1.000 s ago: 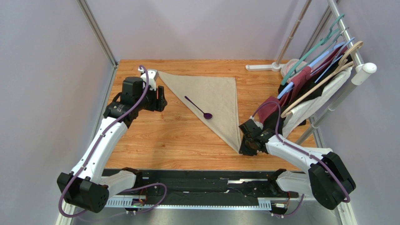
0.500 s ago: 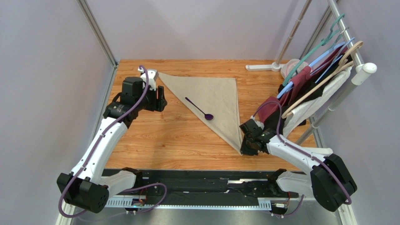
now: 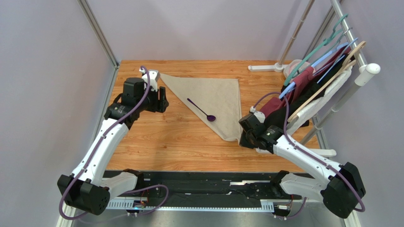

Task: Fold the napkin, place the utensils inside, and roll it up
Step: Fold the napkin

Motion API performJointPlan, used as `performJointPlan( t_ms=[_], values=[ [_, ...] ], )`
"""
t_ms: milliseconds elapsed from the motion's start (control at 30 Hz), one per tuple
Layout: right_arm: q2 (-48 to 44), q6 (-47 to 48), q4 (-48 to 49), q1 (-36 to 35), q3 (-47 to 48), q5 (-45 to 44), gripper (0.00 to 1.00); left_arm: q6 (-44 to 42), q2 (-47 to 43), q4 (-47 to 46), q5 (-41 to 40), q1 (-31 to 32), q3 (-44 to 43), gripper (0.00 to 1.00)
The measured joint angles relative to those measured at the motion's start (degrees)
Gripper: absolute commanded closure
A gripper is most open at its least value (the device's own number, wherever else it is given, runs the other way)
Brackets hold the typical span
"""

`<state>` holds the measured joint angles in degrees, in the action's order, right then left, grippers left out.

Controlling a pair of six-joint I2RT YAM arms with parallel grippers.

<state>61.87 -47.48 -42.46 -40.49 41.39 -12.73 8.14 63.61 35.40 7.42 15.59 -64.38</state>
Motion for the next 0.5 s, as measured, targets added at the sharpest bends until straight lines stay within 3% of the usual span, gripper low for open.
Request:
performJointPlan(
  t_ms=[500],
  values=[
    [15.76, 6.75, 8.41, -0.74, 13.75, -3.45, 1.0, 0.0, -0.76, -0.2, 0.04, 0.0, 0.96, 0.34]
  ],
)
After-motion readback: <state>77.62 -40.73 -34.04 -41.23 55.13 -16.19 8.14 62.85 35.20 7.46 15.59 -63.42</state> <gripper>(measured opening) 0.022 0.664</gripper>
